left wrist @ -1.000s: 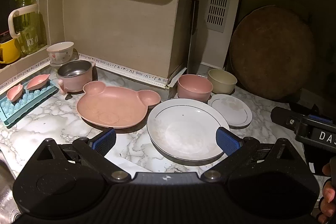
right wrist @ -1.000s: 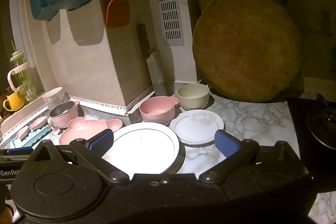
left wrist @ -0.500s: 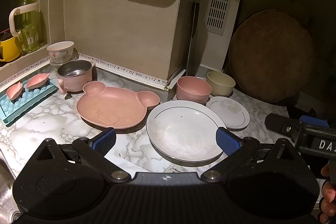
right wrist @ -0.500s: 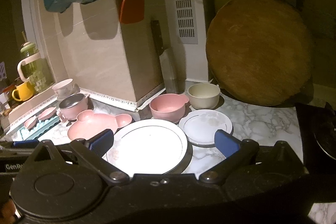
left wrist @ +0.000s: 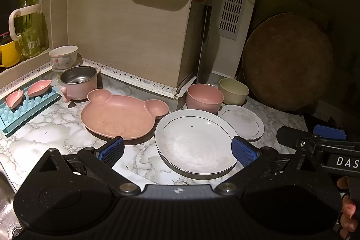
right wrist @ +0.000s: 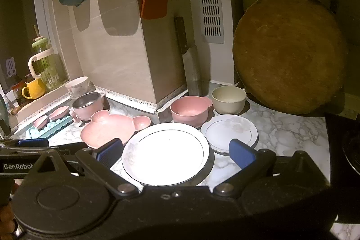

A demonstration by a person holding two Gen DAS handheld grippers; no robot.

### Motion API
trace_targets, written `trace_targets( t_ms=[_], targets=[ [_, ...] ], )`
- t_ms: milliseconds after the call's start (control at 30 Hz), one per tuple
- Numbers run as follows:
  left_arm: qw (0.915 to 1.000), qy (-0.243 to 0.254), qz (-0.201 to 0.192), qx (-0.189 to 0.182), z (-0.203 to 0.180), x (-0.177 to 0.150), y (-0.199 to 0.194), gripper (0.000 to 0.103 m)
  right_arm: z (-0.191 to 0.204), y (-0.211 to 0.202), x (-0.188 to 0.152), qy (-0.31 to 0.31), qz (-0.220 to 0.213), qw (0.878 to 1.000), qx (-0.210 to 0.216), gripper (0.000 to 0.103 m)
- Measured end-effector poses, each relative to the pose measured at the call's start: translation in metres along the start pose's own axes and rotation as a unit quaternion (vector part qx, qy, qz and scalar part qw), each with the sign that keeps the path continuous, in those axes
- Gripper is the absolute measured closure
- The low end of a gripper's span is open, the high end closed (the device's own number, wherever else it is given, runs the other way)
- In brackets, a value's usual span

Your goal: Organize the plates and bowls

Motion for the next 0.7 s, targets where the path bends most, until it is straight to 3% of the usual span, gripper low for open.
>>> trace_targets(
  t_ms=[700],
  targets=[
    [0.9999,-0.006,0.010,-0.004,-0.0021,-0.0005,0.0052,0.001,-0.0025,0.0006,0.0017,0.004,0.003,1.000,0.014,0.002]
  ],
)
Point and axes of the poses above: each gripper's, at about its wrist camera, not at the fingertips, and y roughly the way its jaws point, z to its left, x to its top, the point moved 10 cm from there along y, roughly the way its jaws point, and after that the axes turned 5 degrees about -z, right-handed, at the moved point
